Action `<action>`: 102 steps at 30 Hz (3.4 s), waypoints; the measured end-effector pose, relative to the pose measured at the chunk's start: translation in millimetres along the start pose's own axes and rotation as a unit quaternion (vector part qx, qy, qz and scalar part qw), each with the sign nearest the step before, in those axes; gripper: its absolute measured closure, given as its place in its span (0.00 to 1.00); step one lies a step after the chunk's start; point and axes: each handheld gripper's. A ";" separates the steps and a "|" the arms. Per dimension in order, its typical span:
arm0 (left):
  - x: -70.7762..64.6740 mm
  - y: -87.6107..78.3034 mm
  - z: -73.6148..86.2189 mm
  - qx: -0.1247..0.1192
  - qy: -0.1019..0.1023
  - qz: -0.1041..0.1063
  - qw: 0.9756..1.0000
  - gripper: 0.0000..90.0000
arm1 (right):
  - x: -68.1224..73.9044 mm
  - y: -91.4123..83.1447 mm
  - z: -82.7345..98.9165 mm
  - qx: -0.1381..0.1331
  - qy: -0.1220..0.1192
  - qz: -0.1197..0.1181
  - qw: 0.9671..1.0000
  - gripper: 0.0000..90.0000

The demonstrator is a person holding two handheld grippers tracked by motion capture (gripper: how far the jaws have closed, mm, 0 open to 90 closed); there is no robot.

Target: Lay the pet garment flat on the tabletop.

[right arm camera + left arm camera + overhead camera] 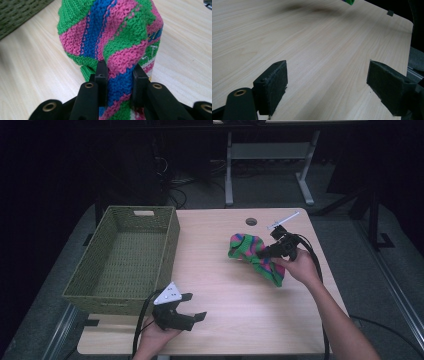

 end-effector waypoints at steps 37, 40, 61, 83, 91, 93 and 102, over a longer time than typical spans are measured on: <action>0.5 -1.7 0.2 -0.008 -0.008 0.006 1.000 0.19 | 77.6 -16.3 5.6 -0.001 -0.044 -0.029 0.999 0.80; 0.4 -2.1 0.3 -0.009 -0.007 0.007 1.000 0.19 | 83.7 -9.9 9.2 0.004 -0.044 -0.036 0.998 0.80; 2.3 -1.4 1.0 -0.007 -0.013 0.009 1.000 0.18 | 104.2 52.8 26.4 0.062 -0.055 -0.085 0.993 0.77; 2.1 -2.2 1.0 -0.006 -0.012 0.012 1.000 0.18 | 119.6 35.3 26.9 0.046 -0.127 -0.090 0.987 0.40; 1.5 -1.5 1.0 -0.007 -0.014 0.013 1.000 0.19 | 129.2 20.2 22.6 0.013 -0.154 -0.087 0.984 0.41; 1.3 -0.9 1.1 -0.004 -0.010 0.012 1.000 0.19 | 136.5 21.8 20.4 0.003 -0.170 -0.103 0.980 0.40; 2.4 -1.7 1.3 -0.007 -0.013 0.012 1.000 0.19 | 152.4 46.2 13.6 0.027 -0.199 -0.114 0.973 0.45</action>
Point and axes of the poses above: each handheld gripper's, and its own axes: y roughly forward along the jaws, z roughly out of its underside, x roughly to its left, and after that the axes turned 14 degrees about -y, right-handed
